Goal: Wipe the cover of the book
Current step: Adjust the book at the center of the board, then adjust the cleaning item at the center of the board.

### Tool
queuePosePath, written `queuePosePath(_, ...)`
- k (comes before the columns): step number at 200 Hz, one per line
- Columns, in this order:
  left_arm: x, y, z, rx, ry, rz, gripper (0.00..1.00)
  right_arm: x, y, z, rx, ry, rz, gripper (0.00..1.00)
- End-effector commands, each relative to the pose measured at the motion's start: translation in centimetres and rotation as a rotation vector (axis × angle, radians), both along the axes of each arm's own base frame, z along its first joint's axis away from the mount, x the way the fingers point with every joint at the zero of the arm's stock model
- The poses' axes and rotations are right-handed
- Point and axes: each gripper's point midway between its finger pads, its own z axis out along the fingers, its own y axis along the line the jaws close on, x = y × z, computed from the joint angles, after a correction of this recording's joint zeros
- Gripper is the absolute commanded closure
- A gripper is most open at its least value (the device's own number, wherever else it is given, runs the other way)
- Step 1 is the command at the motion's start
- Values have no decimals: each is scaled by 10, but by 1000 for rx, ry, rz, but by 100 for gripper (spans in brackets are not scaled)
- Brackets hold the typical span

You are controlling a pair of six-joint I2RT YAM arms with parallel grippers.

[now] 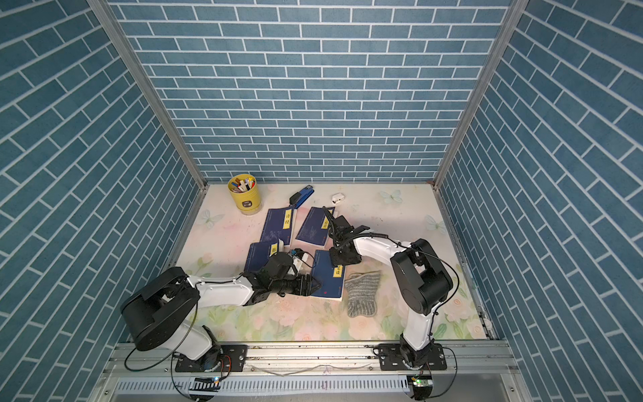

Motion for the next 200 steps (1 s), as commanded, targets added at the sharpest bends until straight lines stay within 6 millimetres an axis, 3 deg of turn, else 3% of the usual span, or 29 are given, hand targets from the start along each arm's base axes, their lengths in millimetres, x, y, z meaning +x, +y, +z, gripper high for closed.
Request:
queuePosePath(1,-6,-10,-1,-31,23,-32,25,0,-17,24,-65,-52,7,35)
queuePosePath(31,-4,-10,-1,-17,17,-26,26,-14,-44,46,-134,-75,-11,34)
queuePosePath(66,11,-6,4,46,-38,-17,23,-54,-75,56,-159,-37,-16,27)
queuePosePath(83,22,-7,12,48,-61,-11,22,-73,-86,51,-148,-18,-26,20)
queuePosePath(91,27,-7,16,48,-72,-10,21,-81,-87,49,-130,-5,-25,11)
queuePosePath(118,42,-11,31,70,-127,-18,18,-101,-86,37,-67,43,-28,9)
queuePosePath(159,57,-7,47,94,-170,-2,18,-111,-82,22,-15,78,-53,6)
queuePosePath(181,61,0,51,92,-179,19,18,-114,-86,11,-26,92,-90,8)
queuePosePath(200,63,6,49,95,-171,32,18,-111,-91,6,-50,83,-129,19)
